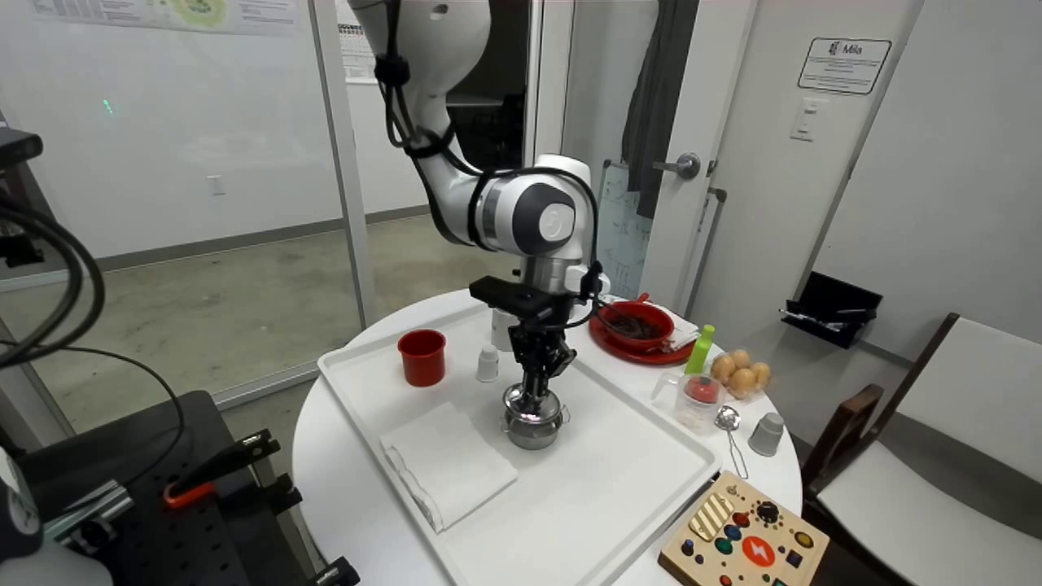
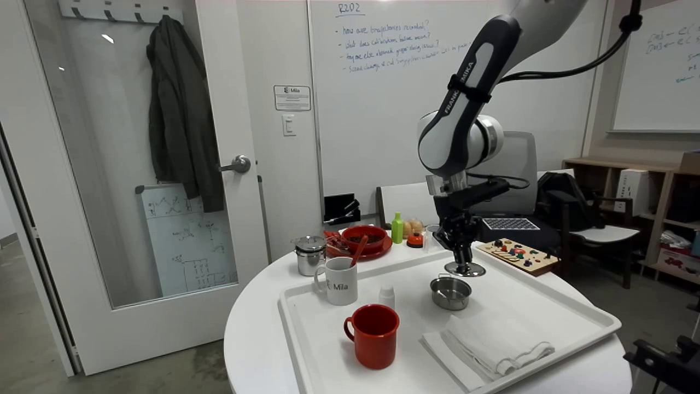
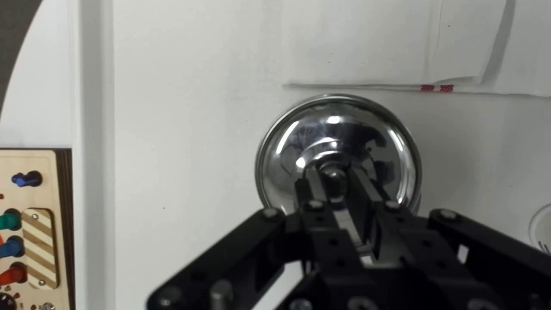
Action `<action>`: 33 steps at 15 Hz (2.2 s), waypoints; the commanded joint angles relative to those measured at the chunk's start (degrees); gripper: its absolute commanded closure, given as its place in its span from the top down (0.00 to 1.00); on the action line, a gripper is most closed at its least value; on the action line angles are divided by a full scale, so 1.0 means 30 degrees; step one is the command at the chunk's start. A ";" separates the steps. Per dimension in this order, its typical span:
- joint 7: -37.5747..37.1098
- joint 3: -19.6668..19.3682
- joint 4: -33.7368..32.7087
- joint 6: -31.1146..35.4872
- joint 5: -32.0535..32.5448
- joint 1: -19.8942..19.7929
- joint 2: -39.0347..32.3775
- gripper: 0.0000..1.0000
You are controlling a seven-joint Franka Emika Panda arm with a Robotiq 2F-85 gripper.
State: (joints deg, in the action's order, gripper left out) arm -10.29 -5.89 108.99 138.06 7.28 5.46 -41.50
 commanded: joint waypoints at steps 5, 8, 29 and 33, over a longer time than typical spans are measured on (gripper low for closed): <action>-0.1389 -0.0373 -0.2922 0.0621 0.0049 0.0328 -0.2776 0.05; -0.1548 -0.0253 -0.3672 0.0146 -0.0174 0.0298 -0.3283 0.05; -0.1014 0.0083 -0.1075 0.1358 -0.0553 0.0020 -0.1103 0.95; -0.0894 -0.0380 0.1755 0.1413 -0.0459 -0.0480 0.2398 1.00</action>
State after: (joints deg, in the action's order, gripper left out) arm -14.12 -6.61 104.69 140.95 6.65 5.39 -44.55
